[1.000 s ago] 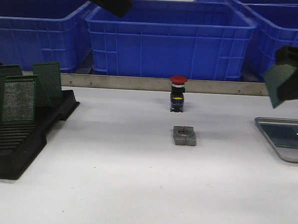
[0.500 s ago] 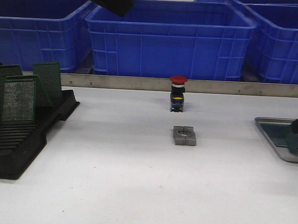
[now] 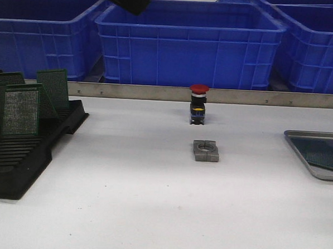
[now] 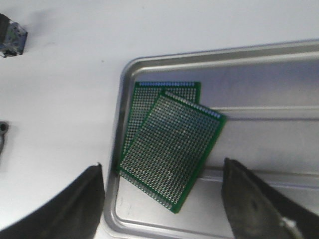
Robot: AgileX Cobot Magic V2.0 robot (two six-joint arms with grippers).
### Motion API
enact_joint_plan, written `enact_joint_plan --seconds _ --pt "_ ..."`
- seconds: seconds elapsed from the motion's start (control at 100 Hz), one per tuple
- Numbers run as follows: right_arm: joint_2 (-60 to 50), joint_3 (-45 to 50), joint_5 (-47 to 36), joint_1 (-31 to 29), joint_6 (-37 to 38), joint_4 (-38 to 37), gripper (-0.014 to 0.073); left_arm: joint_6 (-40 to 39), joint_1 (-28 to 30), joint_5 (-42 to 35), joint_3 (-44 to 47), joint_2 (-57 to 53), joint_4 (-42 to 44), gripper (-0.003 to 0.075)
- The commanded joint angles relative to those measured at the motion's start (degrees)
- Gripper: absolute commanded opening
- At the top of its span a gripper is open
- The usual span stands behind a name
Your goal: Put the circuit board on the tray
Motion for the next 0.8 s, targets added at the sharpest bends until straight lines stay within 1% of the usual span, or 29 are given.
enact_joint_plan --seconds 0.0,0.02,0.03,0.04,0.05,0.06,0.07,0.08,0.09,0.1,0.12,0.13,0.14,0.15,0.16,0.17,0.18,0.19,0.2,0.23,0.26,0.33,0.41,0.52,0.64,0.68,0.79 --pt "-5.8 -1.3 1.62 -0.43 -0.19 -1.72 0.043 -5.64 1.47 -1.6 -1.98 -3.3 -2.61 0.0429" --pt "-7.04 -1.3 1.67 -0.43 -0.19 -1.92 0.0372 -6.78 1.85 -1.6 -1.98 -3.36 -2.53 0.0404" --pt "-7.35 -1.24 1.65 -0.43 -0.19 -1.92 0.0356 -7.15 2.0 -1.6 -1.98 -3.5 -2.53 0.0378" --pt "-7.66 -1.24 1.68 -0.43 -0.19 -1.92 0.032 -7.95 2.33 -1.6 -1.98 -3.6 -2.53 0.0364" --pt "-7.96 -1.24 1.76 -0.43 -0.19 -1.92 0.032 -7.95 2.33 -1.6 -1.98 -3.53 -2.53 0.035" --pt "-8.59 -1.24 1.83 -0.43 -0.19 -1.86 0.0281 -8.79 2.67 -1.6 -2.09 -3.66 -2.53 0.0335" --pt "-8.91 -1.19 1.91 -0.43 -0.19 -1.86 0.026 -9.72 3.0 -1.49 -2.09 -3.64 -2.53 0.0289" --pt "-9.53 -1.19 2.07 -0.43 -0.19 -1.86 0.0218 -10.16 3.16 -1.49 -2.2 -3.76 -2.53 0.0273" --pt "-9.83 -1.19 2.19 -0.43 -0.19 -1.86 0.0195 -10.61 3.33 -1.38 -2.2 -3.76 -2.53 0.0256" --pt "-10.4 -1.19 2.45 -0.43 -0.19 -1.92 0.015 -11.45 3.65 -1.2 -2.22 -3.76 -2.53 0.0223" --pt "-10.99 -1.12 2.73 -0.43 -0.19 -1.99 0.0104 -12.31 3.98 -0.85 -2.54 -3.76 -2.53 0.0188" --pt "-11.56 -1.07 3.06 -0.43 -0.19 -2.08 0.0056 -13.11 4.55 -0.42 -2.71 -3.76 -2.53 0.0154" --pt "-11.86 -1.07 3.22 -0.43 -0.19 -2.08 0.0033 -13.48 4.55 -0.17 -2.71 -3.76 -2.53 0.0137" --pt "-12.14 -1.06 3.39 -0.43 -0.19 -2.18 -0.0013 -14.13 4.96 0.06 -2.86 -3.76 -2.53 0.0119" --pt "-12.7 -1.0 3.78 -0.43 -0.19 -2.34 -0.0037 -14.4 5.16 0.54 -2.84 -3.76 -2.53 0.0084" --pt "-12.99 -1.0 3.99 -0.43 -0.19 -2.6 -0.006 -14.66 5.58 0.79 -3.08 -3.76 -2.53 0.0066" --pt "-13.55 -1.0 4.39 -0.43 -0.19 -2.72 -0.0106 -15.15 5.78 1.34 -3.15 -3.76 -2.46 0.0032" --pt "-13.8 -1.0 4.6 -0.43 -0.19 -2.97 -0.0129 -15.37 5.97 1.63 -3.27 -3.76 -2.46 0.0015" --pt "-14.31 -0.95 5.04 -0.43 -0.19 -2.97 -0.0122 -15.68 6.56 2.25 -3.39 -3.76 -2.46 -0.0017" --pt "-15.51 -0.9 6.05 -0.43 -0.19 -2.97 -0.0108 -16.23 7.47 3.68 -3.53 -3.76 -2.46 -0.0019" --pt "-16.18 -0.81 6.55 -0.43 -0.19 -2.97 -0.0113 -17.17 8.16 4.92 -3.75 -3.76 -2.46 -0.002" --pt "-18.76 -0.49 6.98 -0.28 -0.19 -2.48 -0.0112 -21.25 10.35 6.98 -3.76 -4.12 -2.46 -0.002" --pt "-21.39 -0.34 5.7 0.87 -0.19 -2.48 -0.0113 -23.05 12.27 7.12 -3.76 -5.23 -2.39 -0.002" --pt "-25.42 0.81 2.54 4.47 -0.24 -2.42 -0.0113 -24.68 14.23 2.7 -3.76 -8.18 -2.39 -0.002" --pt "-30.57 3.17 -3.45 9.48 -0.5 -1.56 -0.0113 -27.17 15.1 -1.81 -3.25 -12.44 -2.05 -0.002" --pt "-32.83 3.98 -6.09 11.46 -1.25 -0.5 -0.0113 -28.55 15.24 -4.61 -2.44 -14.18 -1.51 -0.002" --pt "-37.9 5.87 -10.41 16.4 -3.83 2.58 -0.0113 -29.28 15.24 -11.68 1.64 -19.42 -1.07 -0.002"
